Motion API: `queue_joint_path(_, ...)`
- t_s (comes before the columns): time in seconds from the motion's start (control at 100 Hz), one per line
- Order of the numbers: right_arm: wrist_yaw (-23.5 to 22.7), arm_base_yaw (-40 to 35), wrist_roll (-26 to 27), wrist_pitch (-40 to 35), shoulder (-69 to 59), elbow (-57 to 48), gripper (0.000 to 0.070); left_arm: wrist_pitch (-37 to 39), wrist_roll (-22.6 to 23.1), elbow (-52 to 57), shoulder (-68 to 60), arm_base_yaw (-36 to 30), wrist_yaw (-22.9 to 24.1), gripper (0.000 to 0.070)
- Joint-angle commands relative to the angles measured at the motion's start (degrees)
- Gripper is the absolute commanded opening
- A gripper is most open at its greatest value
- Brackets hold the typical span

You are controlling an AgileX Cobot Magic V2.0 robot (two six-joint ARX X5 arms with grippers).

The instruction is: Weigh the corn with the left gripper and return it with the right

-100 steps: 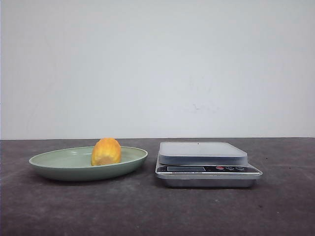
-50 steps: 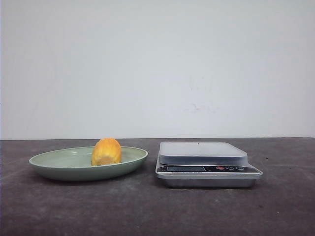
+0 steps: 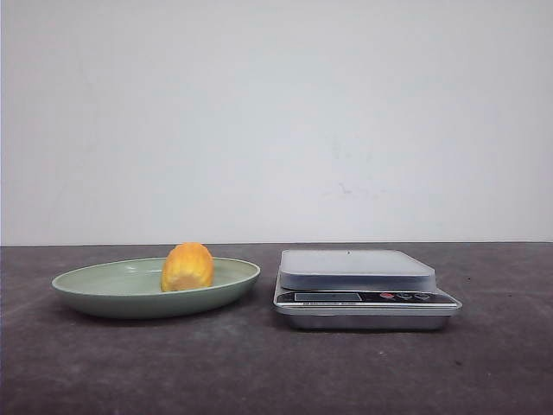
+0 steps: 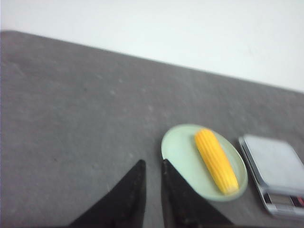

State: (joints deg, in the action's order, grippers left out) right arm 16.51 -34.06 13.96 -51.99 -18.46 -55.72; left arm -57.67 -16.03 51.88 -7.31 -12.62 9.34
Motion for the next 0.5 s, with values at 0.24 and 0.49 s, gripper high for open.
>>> queue_joint_path(0.24, 0.00, -0.31, 0.63, 0.59, -0.02, -0.85, 0.0013, 23.30, 5.11, -19.58, 4.96, 8.13, -0.35, 0.0016)
queue_joint_path(0.49, 0.00, -0.31, 0.63, 0.59, -0.02, -0.85, 0.0013, 36.15, 6.84, -37.03, 7.10, 10.54, -0.68, 0.0016)
